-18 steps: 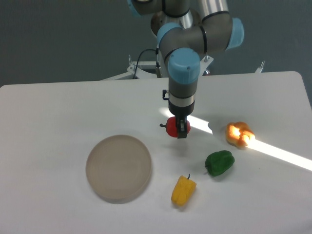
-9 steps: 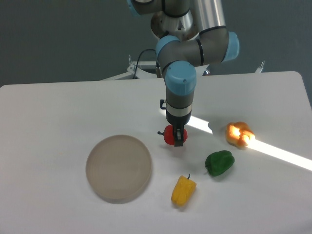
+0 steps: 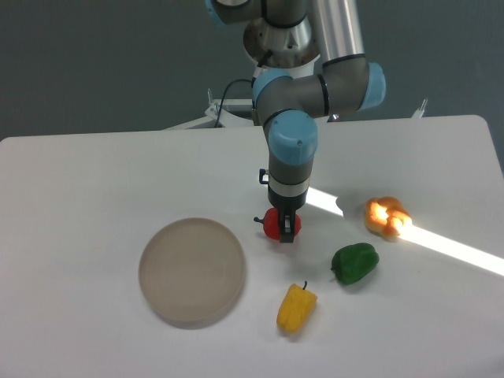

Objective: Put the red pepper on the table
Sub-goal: 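Open the gripper to release the red pepper on the table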

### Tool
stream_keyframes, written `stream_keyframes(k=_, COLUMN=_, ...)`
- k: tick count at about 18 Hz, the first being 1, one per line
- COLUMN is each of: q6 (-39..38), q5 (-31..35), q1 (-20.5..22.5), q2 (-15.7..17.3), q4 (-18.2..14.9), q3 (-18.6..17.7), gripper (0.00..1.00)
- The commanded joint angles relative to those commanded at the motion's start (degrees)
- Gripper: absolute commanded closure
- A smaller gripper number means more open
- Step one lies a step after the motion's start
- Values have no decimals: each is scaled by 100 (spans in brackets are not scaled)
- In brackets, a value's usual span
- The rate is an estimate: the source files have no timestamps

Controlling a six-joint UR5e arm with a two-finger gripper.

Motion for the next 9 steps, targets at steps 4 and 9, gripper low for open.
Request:
stream_keyframes(k=4, q6=17, q5=0, q1=-9, q2=-27, q4=70, q3=0, gripper=36)
stream_keyframes(k=9, q6=26, q5=-9, q1=-18, q2=-36, q4=79, q3=0, gripper=34)
